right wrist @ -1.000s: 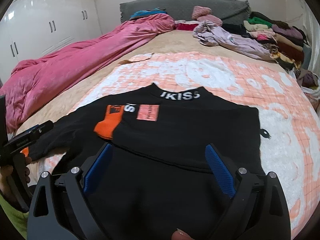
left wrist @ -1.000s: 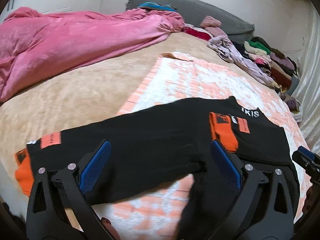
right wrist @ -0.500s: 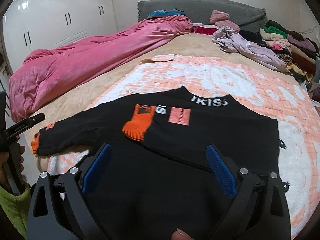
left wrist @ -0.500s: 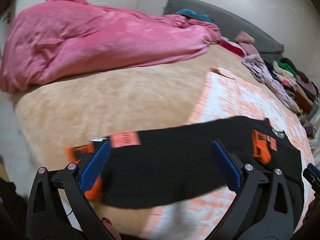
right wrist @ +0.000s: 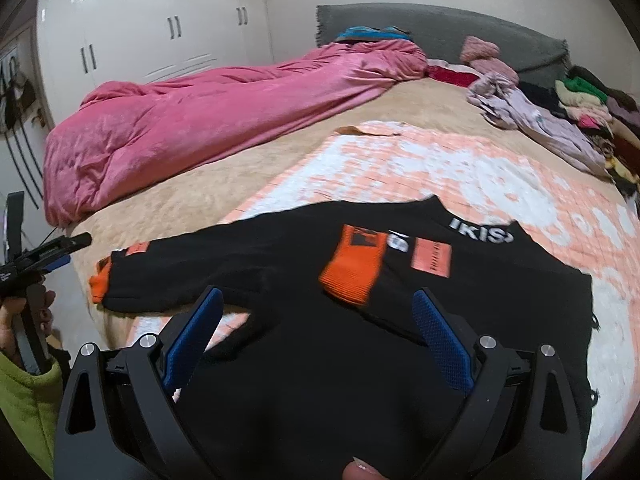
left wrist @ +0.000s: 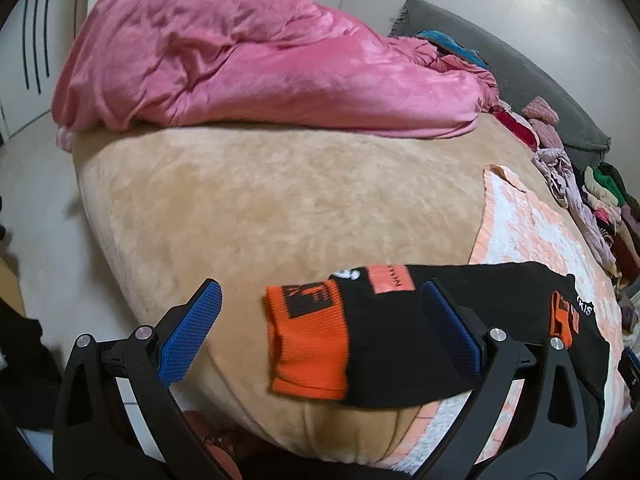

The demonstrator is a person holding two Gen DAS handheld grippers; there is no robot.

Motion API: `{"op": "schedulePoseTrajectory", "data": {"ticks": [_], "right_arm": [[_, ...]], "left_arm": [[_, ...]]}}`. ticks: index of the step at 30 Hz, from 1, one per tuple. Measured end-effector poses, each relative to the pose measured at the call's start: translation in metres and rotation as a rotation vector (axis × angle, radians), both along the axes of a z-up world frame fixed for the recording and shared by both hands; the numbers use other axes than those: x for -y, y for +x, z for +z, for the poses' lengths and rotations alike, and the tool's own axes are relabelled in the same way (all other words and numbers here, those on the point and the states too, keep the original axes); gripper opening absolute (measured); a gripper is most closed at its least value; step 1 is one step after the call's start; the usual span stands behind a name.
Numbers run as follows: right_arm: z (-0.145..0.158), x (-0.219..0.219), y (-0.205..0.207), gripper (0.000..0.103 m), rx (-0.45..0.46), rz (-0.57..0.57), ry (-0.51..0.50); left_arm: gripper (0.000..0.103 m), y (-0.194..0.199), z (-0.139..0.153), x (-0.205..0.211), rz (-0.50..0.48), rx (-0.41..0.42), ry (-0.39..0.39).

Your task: Fold small clothes

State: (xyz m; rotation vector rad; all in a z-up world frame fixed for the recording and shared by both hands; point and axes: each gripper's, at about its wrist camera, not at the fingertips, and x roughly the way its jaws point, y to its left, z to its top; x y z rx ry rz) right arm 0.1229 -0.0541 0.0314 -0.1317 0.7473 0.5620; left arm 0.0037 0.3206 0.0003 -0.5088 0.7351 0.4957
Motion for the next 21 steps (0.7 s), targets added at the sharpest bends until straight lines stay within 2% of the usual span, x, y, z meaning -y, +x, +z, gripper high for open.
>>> {"op": "schedulePoseTrajectory", "data": {"ticks": [5,9,13,16,19,21], "right_arm": [[-0.001,-0.031,-0.005,0.095,0.015,0.068,-0.015],[-0.007,-0.048,-0.008,0.095,0.007,0.099,-0.026],[-0.013,-0.052,-0.011,0.095,-0.004,0.101,-0.026],[-0.017,-0.049,-0.008,0.095,-0.019,0.084,-0.025],[-0.021,-0.041,-0.004,0.095,-0.033,0.061,-0.017],[-0.022,-0.036,-0.003,0.095,-0.038,0.048,-0.01]], "left_arm": [[0.093,0.0,-0.017,-0.006,-0.005,-0.045,-0.042],[0.085,0.003,-0.03,-0.008,-0.019,-0.05,-0.084],[0.077,0.009,-0.039,-0.005,-0.027,-0.063,-0.091],[0.067,0.016,-0.049,0.0,-0.037,-0.093,-0.084],[0.058,0.022,-0.054,0.009,-0.037,-0.128,-0.027],[0.036,0.023,-0.051,0.013,-0.049,-0.124,-0.009]]}}
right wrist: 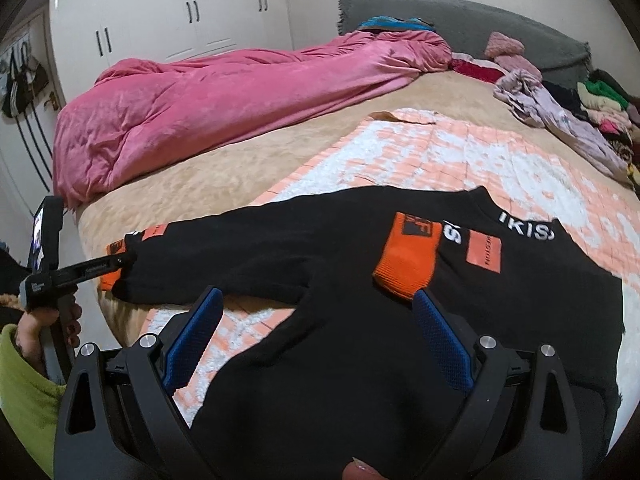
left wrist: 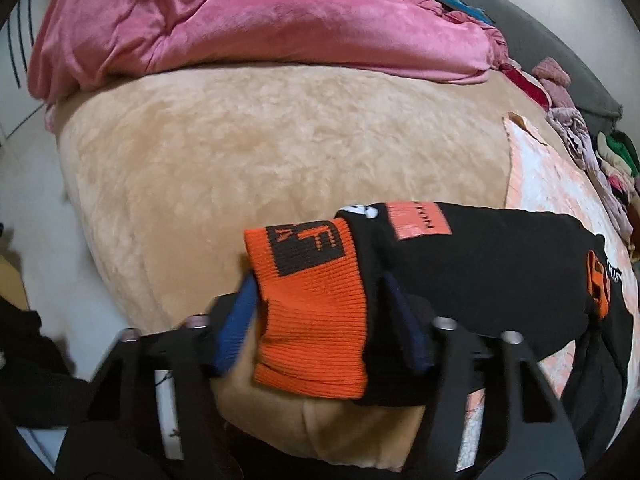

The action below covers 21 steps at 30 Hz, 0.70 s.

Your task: Fold small clothes

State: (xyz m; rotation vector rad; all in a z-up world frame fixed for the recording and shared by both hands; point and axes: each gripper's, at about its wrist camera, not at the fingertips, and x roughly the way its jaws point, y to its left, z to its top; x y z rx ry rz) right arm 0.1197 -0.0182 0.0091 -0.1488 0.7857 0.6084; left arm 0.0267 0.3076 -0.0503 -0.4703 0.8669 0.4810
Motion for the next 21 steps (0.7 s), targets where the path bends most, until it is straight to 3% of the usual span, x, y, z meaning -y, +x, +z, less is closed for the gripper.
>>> {"op": "schedulePoseTrajectory", "data": {"ticks": [3,6,14,21], "right_arm": [[-0.002,0.01,0.002,0.095,-0.009,-0.024,0.01],[-0.003,0.021,0.003,0.095,-0.021,-0.046,0.028],[0.002,0.058,0.003,0.095,-0.015,-0.111,0.059],[-0.003,0.108,0.012,0.095,-0.037,-0.208,0.111]], "left_arm": [[0.019,0.0,0.002,0.002,-0.023,0.013,-0.007],[0.012,0.001,0.007,0.008,-0.044,0.026,-0.002],[0.011,-0.005,0.05,0.032,-0.117,0.181,-0.009],[0.011,0.008,0.092,0.093,-0.268,0.293,-0.038]]}}
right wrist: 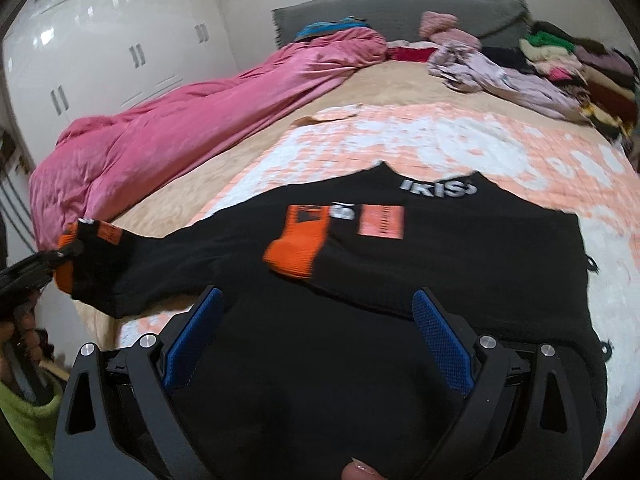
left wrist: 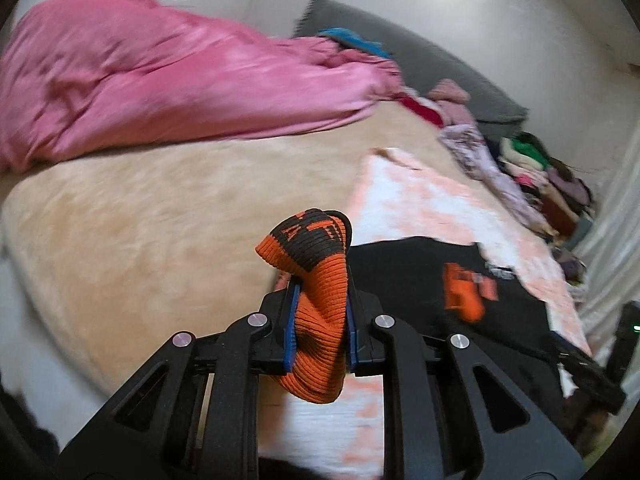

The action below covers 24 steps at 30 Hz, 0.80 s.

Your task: Fold small clothes

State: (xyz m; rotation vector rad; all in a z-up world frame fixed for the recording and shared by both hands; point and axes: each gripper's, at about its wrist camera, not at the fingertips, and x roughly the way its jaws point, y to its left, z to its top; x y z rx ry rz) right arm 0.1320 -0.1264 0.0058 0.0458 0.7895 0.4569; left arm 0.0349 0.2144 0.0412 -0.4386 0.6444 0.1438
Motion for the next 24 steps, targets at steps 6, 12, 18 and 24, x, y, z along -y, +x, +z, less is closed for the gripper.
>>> {"op": "schedulePoseTrajectory", "data": {"ticks": [6,12,18,24], "right_arm": [[-0.004,0.043,0.005,0.095,-0.021,-0.084,0.053],[-0.008,0.082,0.005,0.095,-0.036,-0.152,0.085],[-0.016,0.124,0.006,0.095,-0.05,-0.231,0.106],[-0.025,0.15,0.007,0.095,-0.071,-0.293,0.098]], "left_arm": [[0.011,0.045,0.019,0.069,-0.145,0.014,-0.011],[0.011,0.092,0.018,0.138,-0.265,-0.027,0.031],[0.011,0.127,-0.003,0.195,-0.365,-0.08,0.023],[0.019,0.144,-0.03,0.227,-0.475,-0.108,-0.064]]}}
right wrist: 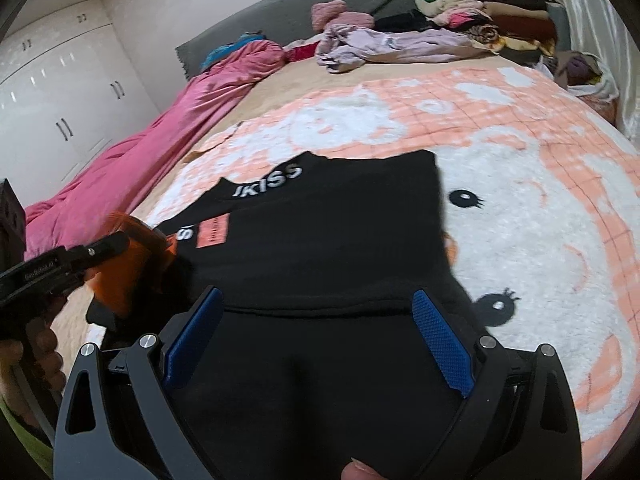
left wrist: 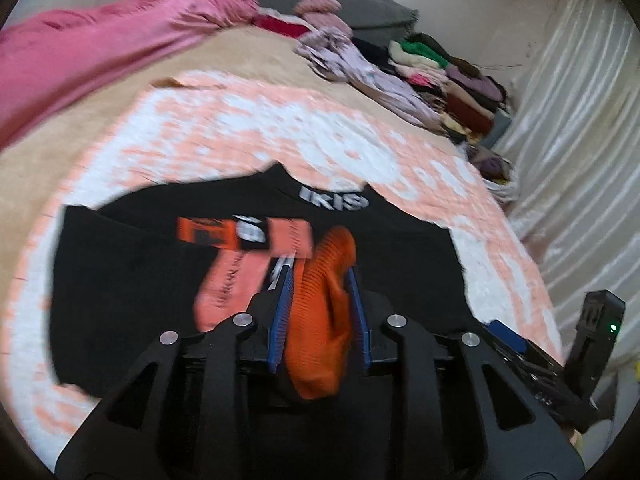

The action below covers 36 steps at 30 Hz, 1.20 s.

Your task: Fold small clothes

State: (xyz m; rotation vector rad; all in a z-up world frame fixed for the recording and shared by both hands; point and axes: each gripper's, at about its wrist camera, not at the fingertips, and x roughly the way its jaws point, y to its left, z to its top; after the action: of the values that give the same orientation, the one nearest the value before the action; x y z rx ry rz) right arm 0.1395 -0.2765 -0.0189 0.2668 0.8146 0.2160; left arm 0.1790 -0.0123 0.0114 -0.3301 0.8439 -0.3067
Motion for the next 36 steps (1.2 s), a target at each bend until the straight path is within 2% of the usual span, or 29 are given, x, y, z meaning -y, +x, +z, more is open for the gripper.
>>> {"op": "schedulePoseTrajectory", "data": {"ticks": [3,6,10,14,19,20,22,24,26,27,29,30,32,36], "right_arm": [[-0.002,0.002,0.002,0.095,-0.004,-0.005,-0.008],[-0.004,-0.006,0.004,0.095,-0.009,0.008,-0.019],[-0.007,-0.028,0.01,0.095,-0.019,0.061,-0.033],[-0.011,-0.062,0.018,0.095,-0.032,0.139,-0.041],[-0.017,-0.102,0.037,0.093,-0.025,0.203,-0.088],[-0.02,-0.108,0.043,0.09,-0.031,0.204,-0.098],[-0.029,-0.116,0.051,0.071,-0.066,0.214,-0.109],[-0.039,-0.124,0.057,0.065,-0.109,0.224,-0.094],[-0.04,-0.129,0.057,0.054,-0.098,0.223,-0.105],[-0.04,-0.13,0.057,0.041,-0.095,0.23,-0.099],[-0.038,-0.135,0.056,0.029,-0.089,0.244,-0.1],[-0.037,-0.137,0.056,0.014,-0.083,0.249,-0.106],[-0.032,-0.139,0.056,0.012,-0.069,0.266,-0.093],[-0.008,-0.146,0.052,0.011,0.028,0.298,-0.104]], "left_arm": [[0.019,0.001,-0.006,0.001,-0.014,0.005,-0.038],[0.026,-0.004,-0.002,-0.009,-0.004,0.058,-0.063],[0.027,-0.009,0.01,-0.03,0.099,0.137,0.002],[0.029,-0.004,0.005,-0.053,0.231,0.157,0.109],[0.034,-0.006,-0.008,-0.086,0.316,0.155,0.105],[0.036,-0.008,-0.008,-0.09,0.328,0.162,0.117],[0.038,-0.012,-0.01,-0.099,0.357,0.178,0.137],[0.039,-0.016,-0.012,-0.111,0.378,0.176,0.117],[0.039,-0.016,-0.014,-0.119,0.398,0.168,0.091],[0.039,-0.017,-0.015,-0.124,0.413,0.165,0.081],[0.039,-0.018,-0.017,-0.134,0.438,0.158,0.056],[0.04,-0.019,-0.017,-0.137,0.448,0.157,0.047],[0.041,-0.021,-0.018,-0.145,0.479,0.152,0.028],[0.043,-0.027,-0.017,-0.156,0.514,0.16,0.003]]}}
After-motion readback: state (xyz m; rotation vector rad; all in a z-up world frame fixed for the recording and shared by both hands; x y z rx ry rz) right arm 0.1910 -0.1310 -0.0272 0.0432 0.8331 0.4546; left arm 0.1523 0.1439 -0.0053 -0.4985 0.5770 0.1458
